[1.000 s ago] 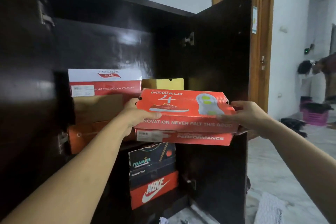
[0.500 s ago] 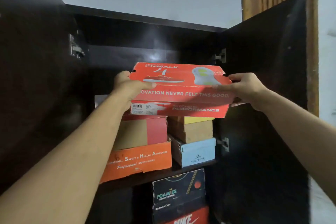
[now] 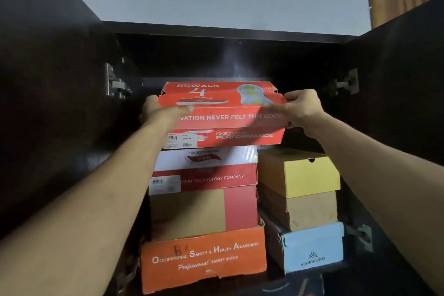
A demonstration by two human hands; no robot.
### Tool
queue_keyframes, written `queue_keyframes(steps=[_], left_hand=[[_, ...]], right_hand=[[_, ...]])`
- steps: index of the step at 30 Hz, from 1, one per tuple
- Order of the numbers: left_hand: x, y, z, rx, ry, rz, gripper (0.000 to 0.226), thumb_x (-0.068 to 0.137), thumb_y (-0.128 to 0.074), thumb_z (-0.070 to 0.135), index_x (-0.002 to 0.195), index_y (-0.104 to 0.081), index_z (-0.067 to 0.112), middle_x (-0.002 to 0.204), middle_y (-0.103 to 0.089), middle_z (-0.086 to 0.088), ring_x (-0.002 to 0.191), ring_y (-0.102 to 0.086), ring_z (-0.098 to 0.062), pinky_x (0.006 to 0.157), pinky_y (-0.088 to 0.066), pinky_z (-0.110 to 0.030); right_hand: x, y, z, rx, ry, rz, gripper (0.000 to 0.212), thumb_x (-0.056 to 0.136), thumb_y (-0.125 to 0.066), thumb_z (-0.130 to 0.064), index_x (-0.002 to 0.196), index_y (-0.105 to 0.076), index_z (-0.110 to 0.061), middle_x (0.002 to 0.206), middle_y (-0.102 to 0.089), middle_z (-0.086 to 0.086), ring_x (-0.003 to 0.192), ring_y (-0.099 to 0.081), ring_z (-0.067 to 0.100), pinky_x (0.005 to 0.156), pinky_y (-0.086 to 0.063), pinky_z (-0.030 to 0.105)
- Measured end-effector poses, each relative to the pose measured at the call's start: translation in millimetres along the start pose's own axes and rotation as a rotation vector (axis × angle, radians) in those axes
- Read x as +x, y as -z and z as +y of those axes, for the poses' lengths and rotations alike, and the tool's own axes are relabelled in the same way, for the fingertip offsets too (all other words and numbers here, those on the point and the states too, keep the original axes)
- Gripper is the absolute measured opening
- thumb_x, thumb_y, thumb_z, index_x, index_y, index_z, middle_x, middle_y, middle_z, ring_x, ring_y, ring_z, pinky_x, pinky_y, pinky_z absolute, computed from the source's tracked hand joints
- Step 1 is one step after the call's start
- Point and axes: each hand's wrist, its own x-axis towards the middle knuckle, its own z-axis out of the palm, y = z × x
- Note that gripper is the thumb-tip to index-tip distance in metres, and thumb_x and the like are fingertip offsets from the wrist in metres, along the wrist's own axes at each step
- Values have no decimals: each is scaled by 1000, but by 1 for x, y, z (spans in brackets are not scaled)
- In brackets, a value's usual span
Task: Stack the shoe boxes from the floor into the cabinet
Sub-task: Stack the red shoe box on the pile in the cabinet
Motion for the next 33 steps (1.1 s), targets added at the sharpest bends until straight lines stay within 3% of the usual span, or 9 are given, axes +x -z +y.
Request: queue_keyframes(steps=[5, 9, 11, 14, 18, 21, 26, 30, 33], left_hand=[[33, 2, -30, 39, -19, 85, 58, 68, -86, 22, 114, -51, 23, 118, -61, -8, 94, -68, -28, 77, -60, -44], [52, 3, -46, 170, -155, 190, 73, 71, -83, 15, 133, -44, 22, 136, -37, -8, 119, -52, -30, 95, -52, -45], [57, 3, -51, 220, -197, 198, 79, 73, -81, 12, 140, -40, 21, 138, -32, -8, 122, -49, -29, 100, -49, -43], [60, 2, -57, 251, -217, 152, 87, 74, -80, 12, 146, -32, 21, 140, -32, -8, 123, -47, -26, 103, -45, -37], [62, 3, -63, 263, -246, 88, 96, 72, -83, 14, 150, -26, 18, 142, -35, -7, 129, -42, -23, 106, -38, -32], [63, 5, -67, 303, -258, 70, 100, 70, -84, 17, 151, -25, 17, 146, -31, -7, 135, -37, -23, 113, -32, -37], [50, 1, -74, 786, -299, 102, 118, 66, -84, 42, 153, -7, 19, 160, 14, -13, 147, 9, -35, 119, -2, -54], [21, -22, -73, 813, -460, 94, 105, 71, -79, 38, 151, -14, 18, 160, 9, -13, 146, 7, -34, 117, -2, -54], [-9, -43, -69, 765, -501, -38, 87, 74, -77, 36, 145, -31, 19, 157, -14, -10, 142, -12, -30, 116, -15, -49]], right_hand=[[33, -42, 13, -2, 40, 3, 42, 59, -91, -41, 85, -68, -17, 84, -71, 1, 73, -72, 19, 68, -62, 39], [55, -71, 21, -17, 39, 32, 48, 56, -91, -47, 83, -67, -16, 83, -71, 1, 74, -72, 19, 71, -62, 42], [63, -83, 27, -52, 42, 49, 57, 58, -88, -48, 99, -72, -11, 91, -72, 2, 80, -70, 18, 76, -61, 39], [70, -93, 33, -86, 48, 79, 77, 63, -85, -47, 127, -61, -10, 113, -68, 5, 91, -65, 18, 86, -56, 36], [71, -101, 36, -103, 71, 77, 79, 67, -85, -42, 133, -55, -13, 119, -65, 6, 102, -65, 23, 93, -54, 42], [67, -105, 38, -118, 90, 74, 73, 73, -82, -35, 136, -53, -13, 121, -64, 7, 105, -64, 25, 94, -53, 43], [55, -100, 36, -182, 117, 37, 62, 76, -79, -27, 130, -53, -11, 108, -64, 2, 90, -60, 18, 84, -54, 34], [38, -78, 37, -256, 116, -22, 63, 76, -79, -25, 131, -51, -13, 110, -63, 0, 87, -56, 13, 68, -45, 20], [20, -52, 39, -346, 81, -87, 65, 75, -81, -28, 130, -55, -6, 122, -64, 9, 108, -61, 25, 87, -52, 36]])
